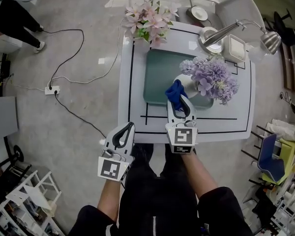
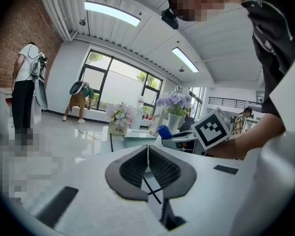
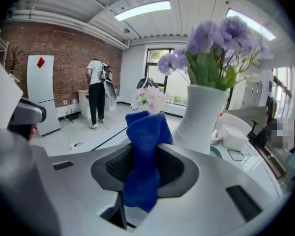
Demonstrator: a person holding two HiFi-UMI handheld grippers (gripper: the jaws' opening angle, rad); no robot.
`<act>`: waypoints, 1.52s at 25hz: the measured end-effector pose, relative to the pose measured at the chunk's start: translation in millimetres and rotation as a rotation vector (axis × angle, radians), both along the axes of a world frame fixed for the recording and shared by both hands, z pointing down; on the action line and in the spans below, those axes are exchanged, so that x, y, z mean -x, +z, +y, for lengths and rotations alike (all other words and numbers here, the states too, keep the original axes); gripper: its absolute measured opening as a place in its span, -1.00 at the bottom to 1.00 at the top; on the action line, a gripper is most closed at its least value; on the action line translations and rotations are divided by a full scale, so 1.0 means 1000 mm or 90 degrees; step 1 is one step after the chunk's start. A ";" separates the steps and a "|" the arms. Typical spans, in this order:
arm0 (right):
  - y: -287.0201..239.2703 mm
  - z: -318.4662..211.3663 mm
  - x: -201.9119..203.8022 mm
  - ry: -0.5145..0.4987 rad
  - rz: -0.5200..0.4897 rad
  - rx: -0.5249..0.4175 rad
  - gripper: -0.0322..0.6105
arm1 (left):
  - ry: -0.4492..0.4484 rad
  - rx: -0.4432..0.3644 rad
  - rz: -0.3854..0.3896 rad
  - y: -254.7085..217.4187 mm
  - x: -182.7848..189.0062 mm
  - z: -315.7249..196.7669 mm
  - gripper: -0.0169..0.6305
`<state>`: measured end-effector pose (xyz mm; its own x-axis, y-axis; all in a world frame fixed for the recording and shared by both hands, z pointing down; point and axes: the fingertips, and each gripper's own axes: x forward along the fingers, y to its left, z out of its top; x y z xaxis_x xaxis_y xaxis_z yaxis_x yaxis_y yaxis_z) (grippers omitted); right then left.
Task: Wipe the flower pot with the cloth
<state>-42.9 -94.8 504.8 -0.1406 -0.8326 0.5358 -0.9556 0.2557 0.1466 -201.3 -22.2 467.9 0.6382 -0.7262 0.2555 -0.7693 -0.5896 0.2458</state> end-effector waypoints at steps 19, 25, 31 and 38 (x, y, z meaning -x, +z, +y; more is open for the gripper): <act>-0.016 -0.032 0.007 0.132 -0.033 -0.006 -0.55 | 0.009 -0.001 0.015 -0.011 0.039 -0.020 -0.91; 0.018 -0.013 0.010 0.116 -0.060 0.058 -0.55 | 0.008 -0.016 0.011 -0.017 0.046 -0.016 -0.91; -0.020 0.019 0.033 0.042 -0.146 0.033 -0.55 | -0.011 -0.041 0.007 -0.035 0.046 -0.005 -0.91; -0.094 0.071 0.034 -0.012 -0.252 -0.026 -0.55 | -0.026 -0.062 0.007 -0.069 0.015 0.023 -0.91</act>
<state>-76.8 -23.7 410.5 -0.3454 -0.8473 0.4034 -0.9353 0.2757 -0.2219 -216.4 1.1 399.1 0.6099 -0.7729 0.1752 -0.7909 -0.5794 0.1970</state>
